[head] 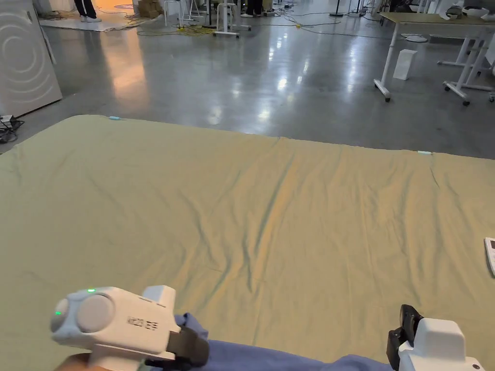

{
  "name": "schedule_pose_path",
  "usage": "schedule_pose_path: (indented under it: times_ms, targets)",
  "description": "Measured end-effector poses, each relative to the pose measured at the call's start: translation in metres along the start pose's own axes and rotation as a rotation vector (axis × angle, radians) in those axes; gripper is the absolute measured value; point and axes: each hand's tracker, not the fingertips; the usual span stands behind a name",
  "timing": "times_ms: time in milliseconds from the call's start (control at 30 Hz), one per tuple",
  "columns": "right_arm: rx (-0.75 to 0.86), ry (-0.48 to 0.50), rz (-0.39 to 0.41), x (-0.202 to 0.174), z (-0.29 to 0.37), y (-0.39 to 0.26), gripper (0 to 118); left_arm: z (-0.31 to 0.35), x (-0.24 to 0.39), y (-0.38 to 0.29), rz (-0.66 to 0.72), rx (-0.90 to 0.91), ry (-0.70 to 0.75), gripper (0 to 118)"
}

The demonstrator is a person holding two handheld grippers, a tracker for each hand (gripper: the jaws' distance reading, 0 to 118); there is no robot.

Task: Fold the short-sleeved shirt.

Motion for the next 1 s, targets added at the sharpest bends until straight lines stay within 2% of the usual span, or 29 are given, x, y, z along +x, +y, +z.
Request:
schedule_pose_path:
  times_ms: [233, 400, 433, 533, 567, 800, 933, 1000]
  targets:
    - [-0.013, -0.025, -0.009, 0.013, 0.006, -0.006, 0, -0.107, 0.026, -0.01, -0.023, -0.15, 0.092, 9]
    - [-0.02, -0.039, -0.005, 0.02, 0.009, -0.009, 0, -0.122, 0.031, -0.017, -0.005, -0.147, 0.128, 12]
    - [-0.022, -0.041, -0.007, 0.022, 0.009, -0.009, 0, -0.118, 0.031, -0.016, 0.0, -0.141, 0.122, 20]
    - [-0.026, -0.043, -0.011, 0.023, 0.009, -0.009, 0, -0.103, 0.024, -0.013, 0.032, -0.097, 0.001, 63]
    - [-0.026, -0.043, -0.012, 0.023, 0.01, -0.009, 0, -0.097, 0.022, -0.012, 0.037, -0.081, -0.007, 71]
    - [-0.03, -0.04, -0.017, 0.023, 0.01, -0.012, 0, -0.029, 0.01, -0.008, 0.071, 0.073, -0.12, 69]
    - [-0.039, -0.036, -0.026, 0.022, 0.01, -0.012, 0, -0.033, -0.001, -0.008, 0.046, 0.093, -0.07, 61]
    - [-0.043, -0.035, -0.03, 0.021, 0.01, -0.013, 0, -0.045, -0.002, -0.01, 0.037, 0.074, -0.043, 27]
